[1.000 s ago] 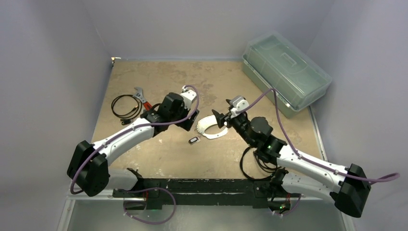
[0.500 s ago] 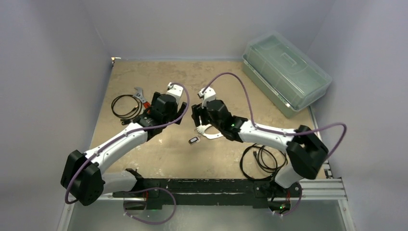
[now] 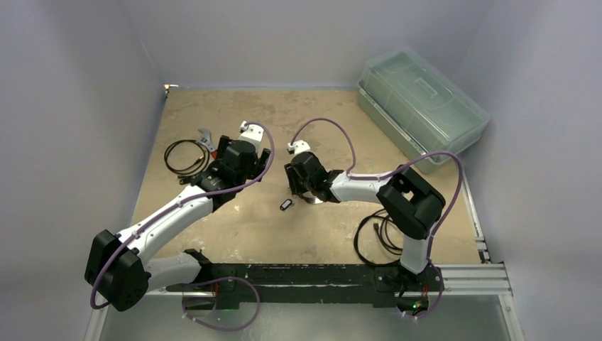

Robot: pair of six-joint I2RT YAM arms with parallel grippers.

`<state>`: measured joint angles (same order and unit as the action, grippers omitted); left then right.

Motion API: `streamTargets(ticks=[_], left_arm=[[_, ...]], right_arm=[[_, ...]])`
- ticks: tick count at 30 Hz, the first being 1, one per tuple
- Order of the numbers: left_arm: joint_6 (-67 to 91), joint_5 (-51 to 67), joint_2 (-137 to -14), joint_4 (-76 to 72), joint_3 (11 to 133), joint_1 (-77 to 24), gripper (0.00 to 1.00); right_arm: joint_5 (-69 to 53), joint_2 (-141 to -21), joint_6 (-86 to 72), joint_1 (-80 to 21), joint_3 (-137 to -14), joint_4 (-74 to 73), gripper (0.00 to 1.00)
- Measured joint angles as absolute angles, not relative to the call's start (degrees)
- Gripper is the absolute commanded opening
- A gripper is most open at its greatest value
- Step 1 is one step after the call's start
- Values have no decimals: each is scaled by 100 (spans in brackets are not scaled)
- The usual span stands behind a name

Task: Put the keys on the keyring

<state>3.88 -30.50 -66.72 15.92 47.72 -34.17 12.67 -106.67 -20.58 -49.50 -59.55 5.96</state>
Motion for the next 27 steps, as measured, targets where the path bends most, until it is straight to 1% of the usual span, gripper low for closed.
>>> streamTargets(ticks=[5, 11, 15, 20, 24, 27], left_arm=[[388, -3055, -6674, 1592, 4766, -3417, 89], [388, -3059, -6674, 1592, 4764, -3417, 89], [386, -3092, -6674, 1592, 4764, -3417, 89], [386, -3177, -6674, 1592, 4764, -3417, 89], [386, -3236, -6674, 1590, 4764, -3417, 89], [384, -3304, -6674, 1590, 4764, -3417, 89]], right_arm=[[1468, -10580, -2045, -4790, -5865, 521, 45], [1549, -10042, -1920, -4755, -5352, 266, 53], [1507, -9968, -1844, -4755, -5260, 250, 54], [1160, -9994, -1804, -4755, -5284, 416, 55], [781, -10143, -1782, -4755, -5566, 523, 55], [493, -10252, -1708, -4755, -5813, 687, 58]])
